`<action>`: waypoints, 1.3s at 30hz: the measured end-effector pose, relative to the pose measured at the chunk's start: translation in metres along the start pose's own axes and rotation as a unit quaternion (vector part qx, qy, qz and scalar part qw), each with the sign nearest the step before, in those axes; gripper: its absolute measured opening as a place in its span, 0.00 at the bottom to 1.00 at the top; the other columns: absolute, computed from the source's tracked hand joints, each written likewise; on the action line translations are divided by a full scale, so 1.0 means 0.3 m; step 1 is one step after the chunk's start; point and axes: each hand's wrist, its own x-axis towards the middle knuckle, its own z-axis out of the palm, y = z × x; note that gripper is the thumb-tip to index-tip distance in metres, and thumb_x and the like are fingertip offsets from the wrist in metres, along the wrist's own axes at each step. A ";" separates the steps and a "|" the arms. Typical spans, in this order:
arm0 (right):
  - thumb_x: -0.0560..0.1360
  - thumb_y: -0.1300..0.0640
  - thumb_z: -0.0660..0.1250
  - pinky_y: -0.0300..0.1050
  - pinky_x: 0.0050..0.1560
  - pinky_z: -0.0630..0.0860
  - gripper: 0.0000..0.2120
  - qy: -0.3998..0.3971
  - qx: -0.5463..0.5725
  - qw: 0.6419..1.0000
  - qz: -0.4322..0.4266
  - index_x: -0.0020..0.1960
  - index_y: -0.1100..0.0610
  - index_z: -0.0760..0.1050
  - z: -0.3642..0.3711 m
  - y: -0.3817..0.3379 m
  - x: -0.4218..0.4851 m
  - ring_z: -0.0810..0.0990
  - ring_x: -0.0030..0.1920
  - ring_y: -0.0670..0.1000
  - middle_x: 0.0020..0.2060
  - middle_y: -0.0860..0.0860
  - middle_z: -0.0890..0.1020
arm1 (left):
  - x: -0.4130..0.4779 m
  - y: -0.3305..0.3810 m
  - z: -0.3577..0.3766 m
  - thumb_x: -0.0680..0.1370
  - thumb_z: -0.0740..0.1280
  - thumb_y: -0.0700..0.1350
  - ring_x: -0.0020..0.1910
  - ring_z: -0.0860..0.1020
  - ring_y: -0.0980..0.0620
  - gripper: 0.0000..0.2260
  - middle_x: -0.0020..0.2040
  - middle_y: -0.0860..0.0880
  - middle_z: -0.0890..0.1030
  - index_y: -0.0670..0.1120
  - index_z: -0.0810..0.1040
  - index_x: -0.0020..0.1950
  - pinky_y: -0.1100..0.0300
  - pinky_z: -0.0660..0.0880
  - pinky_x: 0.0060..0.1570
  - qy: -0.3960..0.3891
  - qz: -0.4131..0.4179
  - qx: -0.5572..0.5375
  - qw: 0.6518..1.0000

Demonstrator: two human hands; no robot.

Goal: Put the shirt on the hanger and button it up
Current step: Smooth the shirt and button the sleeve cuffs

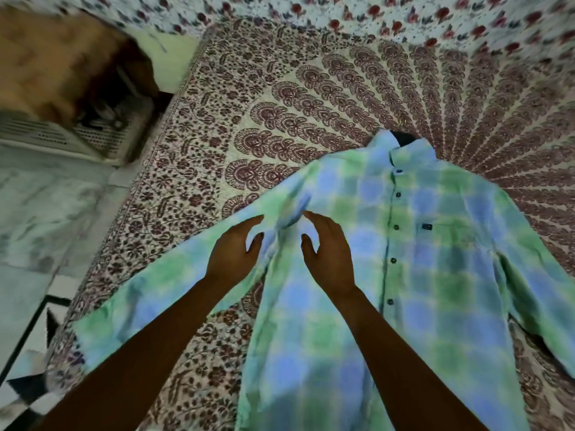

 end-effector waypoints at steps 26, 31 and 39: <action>0.77 0.47 0.62 0.49 0.37 0.77 0.19 -0.132 0.108 0.878 0.448 0.29 0.52 0.72 0.603 0.003 -0.031 0.76 0.23 0.46 0.25 0.50 0.78 | 0.458 -0.609 -0.075 0.78 0.63 0.49 0.53 0.76 0.36 0.14 0.53 0.36 0.80 0.42 0.76 0.57 0.52 0.71 0.47 0.004 -0.121 0.065 0.990; 0.74 0.46 0.66 0.43 0.43 0.74 0.14 -0.109 -0.155 0.925 0.330 0.48 0.57 0.79 0.402 -0.011 0.113 0.81 0.44 0.54 0.43 0.54 0.83 | 0.466 -0.536 -0.017 0.78 0.59 0.56 0.54 0.75 0.37 0.17 0.56 0.40 0.77 0.46 0.74 0.59 0.49 0.72 0.50 0.058 0.041 0.134 0.988; 0.61 0.64 0.70 0.50 0.39 0.78 0.19 -0.117 -0.233 0.951 0.169 0.52 0.53 0.80 0.434 0.118 0.054 0.76 0.46 0.63 0.47 0.57 0.78 | 0.510 -0.394 0.239 0.79 0.46 0.59 0.66 0.70 0.38 0.25 0.69 0.45 0.71 0.50 0.70 0.68 0.31 0.67 0.57 -0.179 0.264 0.321 0.892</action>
